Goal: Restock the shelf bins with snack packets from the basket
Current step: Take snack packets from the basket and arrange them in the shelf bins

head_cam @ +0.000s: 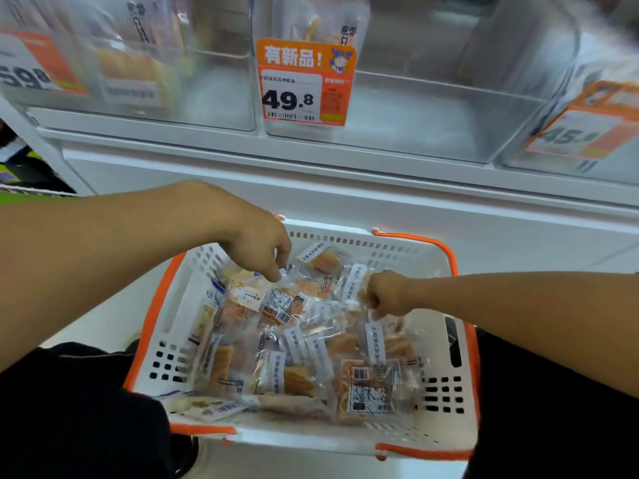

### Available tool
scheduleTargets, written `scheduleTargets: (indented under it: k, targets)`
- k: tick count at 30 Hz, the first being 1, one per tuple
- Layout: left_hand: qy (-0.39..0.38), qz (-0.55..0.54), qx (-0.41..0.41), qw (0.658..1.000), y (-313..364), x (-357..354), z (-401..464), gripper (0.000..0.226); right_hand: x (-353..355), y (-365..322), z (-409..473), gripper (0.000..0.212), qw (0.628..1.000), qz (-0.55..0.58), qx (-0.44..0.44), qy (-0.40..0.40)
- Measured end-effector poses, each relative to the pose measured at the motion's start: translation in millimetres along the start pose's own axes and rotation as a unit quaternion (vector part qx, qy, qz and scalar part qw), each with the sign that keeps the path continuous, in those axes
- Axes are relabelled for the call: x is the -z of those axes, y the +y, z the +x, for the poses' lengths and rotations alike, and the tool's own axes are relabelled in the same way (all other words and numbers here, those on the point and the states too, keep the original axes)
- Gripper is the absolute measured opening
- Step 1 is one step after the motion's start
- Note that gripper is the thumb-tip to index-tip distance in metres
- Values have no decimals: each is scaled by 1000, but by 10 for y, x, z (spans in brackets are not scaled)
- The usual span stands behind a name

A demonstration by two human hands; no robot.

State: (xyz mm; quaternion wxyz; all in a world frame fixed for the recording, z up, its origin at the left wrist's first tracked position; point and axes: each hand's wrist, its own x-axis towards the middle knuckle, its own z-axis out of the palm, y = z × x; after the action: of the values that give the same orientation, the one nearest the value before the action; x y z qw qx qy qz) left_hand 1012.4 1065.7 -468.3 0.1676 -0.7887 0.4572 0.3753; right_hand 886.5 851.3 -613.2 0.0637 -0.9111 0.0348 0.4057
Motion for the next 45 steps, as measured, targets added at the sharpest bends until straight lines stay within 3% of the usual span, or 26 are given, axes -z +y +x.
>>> scheduleTargets:
  k: [3,4,6,9,11,13,15,19,21,22,24,26,30,33,35,36,38,41,43,45]
  targets:
    - [1,-13,-7,1000,-26,76,-3,40,401,-40,-77,21,999,-10,47,-15]
    - [3,-15,-4,1000,-44,104,-19,44,555,-19,-114,11,997,31,63,-14]
    - [25,-37,-1,999,-84,162,-44,58,888,-34,-292,23,983,160,90,-6]
    - [82,-211,-21,974,-105,300,-87,73,1331,-149,-646,16,930,331,157,15]
    - [107,-344,-52,931,-111,409,-135,62,1528,-279,-850,10,887,414,201,47]
    - [126,-396,-86,905,-129,511,-240,36,1658,-386,-971,10,849,471,220,95]
    - [144,-422,-106,889,-186,595,-380,26,1772,-445,-1093,16,823,508,222,125]
    - [194,-515,-131,825,-464,675,-714,22,2041,-335,-1434,47,751,596,282,20]
    - [226,-578,-140,771,-621,642,-862,27,2142,-396,-1553,62,741,583,333,0]
    - [235,-605,-146,747,-690,613,-917,29,2177,-483,-1557,65,755,560,340,36]
    - [253,-637,-161,711,-794,563,-992,32,2206,-773,-1510,53,796,483,319,174]
    - [295,-665,-173,664,-882,548,-1038,31,2233,-1105,-1455,39,809,409,295,303]
    - [401,-702,-183,559,-1073,637,-1242,30,2508,-1511,-1371,15,765,295,290,494]
    - [574,-669,-54,468,-1352,640,-1416,33,2885,-1739,-1339,9,752,170,282,571]
    - [661,-629,82,402,-1587,559,-1487,26,3118,-1930,-1309,10,770,82,285,565]
    - [675,-613,134,387,-1703,496,-1483,23,3224,-2016,-1253,16,787,50,281,548]
    - [669,-603,183,394,-1837,385,-1445,18,3404,-2164,-1082,27,826,-5,235,512]
    - [645,-597,203,430,-1882,318,-1397,14,3589,-2309,-782,16,865,-69,169,467]
    - [636,-590,210,451,-1839,314,-1418,13,3630,-2390,-642,20,903,-31,162,398]
    - [614,-575,214,496,-1790,302,-1434,12,3621,-2444,-551,23,918,3,157,364]
